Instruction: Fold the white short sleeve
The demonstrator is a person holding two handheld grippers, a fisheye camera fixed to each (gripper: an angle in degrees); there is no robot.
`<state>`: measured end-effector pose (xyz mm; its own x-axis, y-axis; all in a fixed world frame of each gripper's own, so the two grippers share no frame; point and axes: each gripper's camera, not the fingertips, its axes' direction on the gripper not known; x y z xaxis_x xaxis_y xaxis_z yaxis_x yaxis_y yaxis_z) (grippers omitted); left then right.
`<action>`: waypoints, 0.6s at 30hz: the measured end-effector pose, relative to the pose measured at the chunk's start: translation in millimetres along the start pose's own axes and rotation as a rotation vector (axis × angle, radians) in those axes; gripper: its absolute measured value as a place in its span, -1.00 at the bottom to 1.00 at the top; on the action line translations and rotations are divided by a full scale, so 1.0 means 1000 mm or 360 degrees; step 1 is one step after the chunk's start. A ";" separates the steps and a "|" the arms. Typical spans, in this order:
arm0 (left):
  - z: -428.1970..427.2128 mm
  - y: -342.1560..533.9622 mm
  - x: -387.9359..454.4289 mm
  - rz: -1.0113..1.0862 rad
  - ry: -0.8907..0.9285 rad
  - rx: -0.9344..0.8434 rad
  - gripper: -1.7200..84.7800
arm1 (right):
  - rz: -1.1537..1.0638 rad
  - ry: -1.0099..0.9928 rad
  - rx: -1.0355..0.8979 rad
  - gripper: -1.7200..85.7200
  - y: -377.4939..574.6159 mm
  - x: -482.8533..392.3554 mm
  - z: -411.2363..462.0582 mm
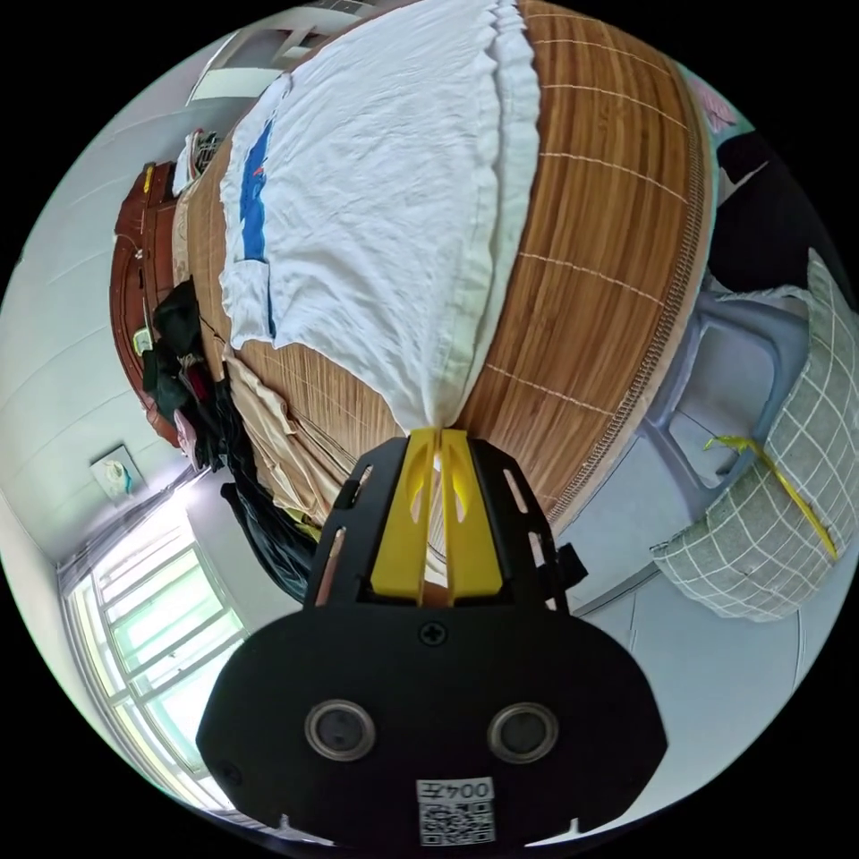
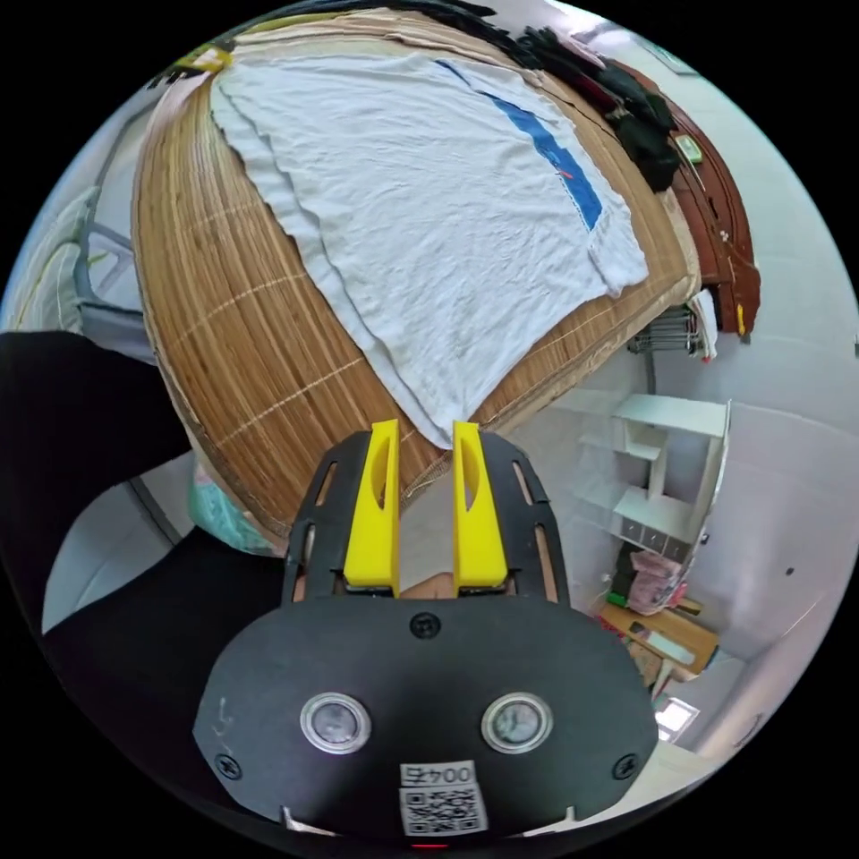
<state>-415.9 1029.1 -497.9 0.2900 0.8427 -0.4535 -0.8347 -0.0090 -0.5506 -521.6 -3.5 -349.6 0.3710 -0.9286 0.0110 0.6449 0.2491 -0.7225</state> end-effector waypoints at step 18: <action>0.028 -0.007 -0.010 -0.0405 0.0074 -0.0160 -0.94 | -0.0359 0.0235 0.0163 -0.92 -0.026 0.008 -0.041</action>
<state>-426.0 1035.5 -469.8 0.5075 0.7991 -0.3223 -0.6824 0.1443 -0.7166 -562.7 -28.6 -359.0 0.1143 -0.9918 0.0574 0.7669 0.0513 -0.6397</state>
